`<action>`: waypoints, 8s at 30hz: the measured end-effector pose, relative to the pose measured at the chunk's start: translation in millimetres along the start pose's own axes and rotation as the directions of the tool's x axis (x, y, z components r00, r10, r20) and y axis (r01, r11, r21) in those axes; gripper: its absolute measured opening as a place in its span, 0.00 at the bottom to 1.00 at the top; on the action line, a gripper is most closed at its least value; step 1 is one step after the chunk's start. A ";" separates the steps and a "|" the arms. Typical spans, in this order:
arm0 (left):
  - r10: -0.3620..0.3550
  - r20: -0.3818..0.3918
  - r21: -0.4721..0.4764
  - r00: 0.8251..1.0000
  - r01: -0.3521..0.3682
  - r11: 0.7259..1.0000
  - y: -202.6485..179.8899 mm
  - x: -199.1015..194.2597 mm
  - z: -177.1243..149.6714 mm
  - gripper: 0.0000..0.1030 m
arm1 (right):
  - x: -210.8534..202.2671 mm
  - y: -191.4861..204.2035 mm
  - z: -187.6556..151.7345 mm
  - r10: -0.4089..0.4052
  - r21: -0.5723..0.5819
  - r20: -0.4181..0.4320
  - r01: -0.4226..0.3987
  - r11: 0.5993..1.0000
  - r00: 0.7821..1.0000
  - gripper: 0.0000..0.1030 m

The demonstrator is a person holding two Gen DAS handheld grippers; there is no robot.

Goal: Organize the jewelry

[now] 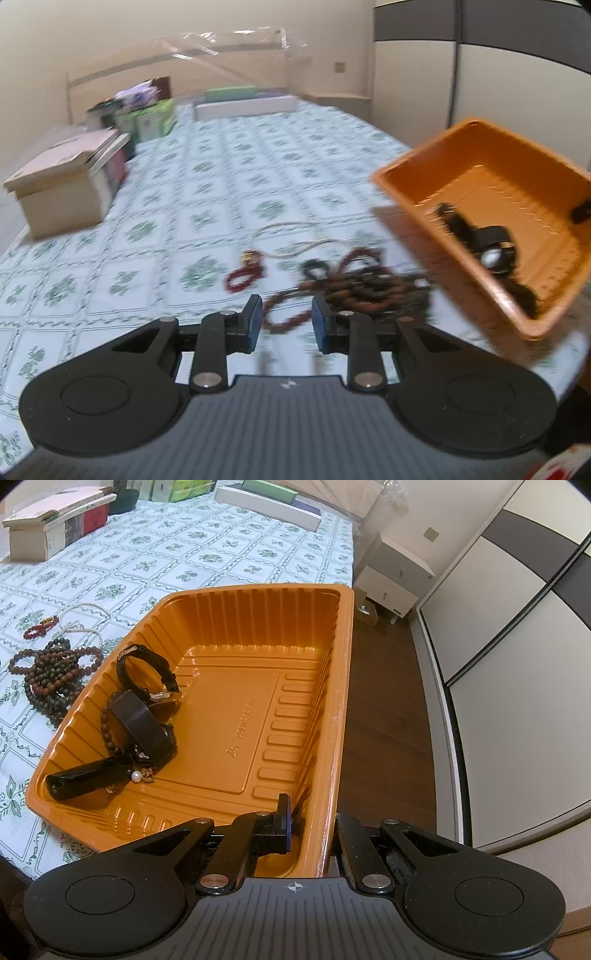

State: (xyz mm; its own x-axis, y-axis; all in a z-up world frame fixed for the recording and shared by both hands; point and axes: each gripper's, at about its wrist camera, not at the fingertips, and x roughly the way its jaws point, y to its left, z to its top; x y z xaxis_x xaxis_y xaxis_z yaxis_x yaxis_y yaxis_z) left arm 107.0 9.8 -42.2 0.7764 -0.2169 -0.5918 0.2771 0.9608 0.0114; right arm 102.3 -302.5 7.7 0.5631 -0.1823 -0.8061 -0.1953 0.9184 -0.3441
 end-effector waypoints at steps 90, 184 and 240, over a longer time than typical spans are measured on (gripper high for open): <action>-0.451 -0.019 0.205 0.892 0.445 0.872 -165.3 -3.8 41.5 0.05 | 0.3 -3.6 0.1 0.001 0.003 0.000 -0.001 1.000 1.000 0.05; -0.002 -0.116 0.196 0.993 0.024 0.980 -37.0 33.4 -2.8 0.06 | 1.3 -7.0 -4.0 0.005 0.013 0.003 -0.005 1.000 1.000 0.05; -0.185 0.533 0.437 0.826 -0.081 0.896 -29.5 -160.7 330.5 0.06 | -2.0 -8.1 -2.1 -0.006 0.004 0.006 0.006 1.000 1.000 0.05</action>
State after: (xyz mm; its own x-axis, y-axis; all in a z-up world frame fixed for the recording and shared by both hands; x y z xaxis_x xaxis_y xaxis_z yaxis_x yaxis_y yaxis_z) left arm 161.2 -40.8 319.0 0.8913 -0.4492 -0.0612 0.4328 0.8028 0.4102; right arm 101.1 -310.4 11.1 0.5690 -0.1858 -0.8011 -0.1886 0.9187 -0.3470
